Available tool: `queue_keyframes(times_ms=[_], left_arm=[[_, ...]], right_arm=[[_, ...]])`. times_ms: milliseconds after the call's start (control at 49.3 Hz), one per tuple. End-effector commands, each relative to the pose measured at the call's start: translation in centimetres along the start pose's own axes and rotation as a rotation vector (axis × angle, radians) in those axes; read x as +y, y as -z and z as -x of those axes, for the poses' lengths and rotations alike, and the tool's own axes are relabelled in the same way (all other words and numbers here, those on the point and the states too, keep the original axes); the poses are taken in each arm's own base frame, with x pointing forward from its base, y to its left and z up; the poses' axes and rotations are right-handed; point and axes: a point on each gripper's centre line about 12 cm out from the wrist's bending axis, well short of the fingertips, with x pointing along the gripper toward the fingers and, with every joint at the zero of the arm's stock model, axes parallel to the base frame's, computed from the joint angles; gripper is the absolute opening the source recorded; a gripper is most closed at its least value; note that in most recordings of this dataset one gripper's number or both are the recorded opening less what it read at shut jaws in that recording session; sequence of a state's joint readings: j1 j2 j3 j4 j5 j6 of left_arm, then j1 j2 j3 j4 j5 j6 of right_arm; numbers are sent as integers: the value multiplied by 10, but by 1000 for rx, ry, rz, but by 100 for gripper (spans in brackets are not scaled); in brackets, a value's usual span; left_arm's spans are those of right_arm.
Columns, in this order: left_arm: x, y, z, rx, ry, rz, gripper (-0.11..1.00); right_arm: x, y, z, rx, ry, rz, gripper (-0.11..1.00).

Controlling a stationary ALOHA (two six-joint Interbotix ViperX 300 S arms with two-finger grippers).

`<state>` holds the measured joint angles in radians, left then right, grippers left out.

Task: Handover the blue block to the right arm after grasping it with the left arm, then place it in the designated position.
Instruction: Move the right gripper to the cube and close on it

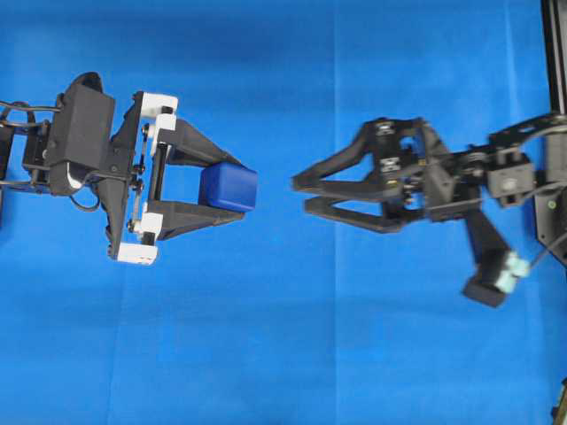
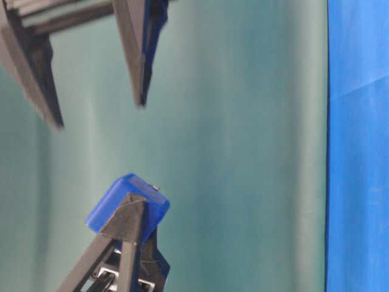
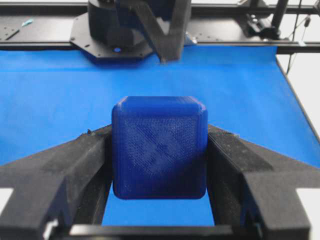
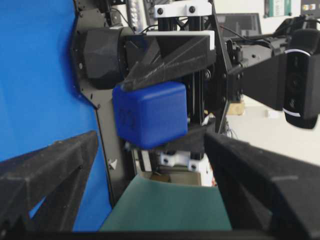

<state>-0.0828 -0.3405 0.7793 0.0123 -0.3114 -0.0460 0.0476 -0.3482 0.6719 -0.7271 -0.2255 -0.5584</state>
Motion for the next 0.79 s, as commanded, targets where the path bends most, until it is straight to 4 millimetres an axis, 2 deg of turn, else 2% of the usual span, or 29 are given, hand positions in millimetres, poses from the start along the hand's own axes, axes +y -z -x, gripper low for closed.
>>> queue_keyframes(times_ms=[0,446,771], left_arm=[[0,-13,3,-43,0,3,46],[0,-13,3,-38,0,18,46],[0,-11,3,-32,-1,18,46]], right_arm=[[-14,-4,-10,-14,28,14,96],[-27,7,-67,40,4,33,96],[-28,9,-71,62,-6,33,96]])
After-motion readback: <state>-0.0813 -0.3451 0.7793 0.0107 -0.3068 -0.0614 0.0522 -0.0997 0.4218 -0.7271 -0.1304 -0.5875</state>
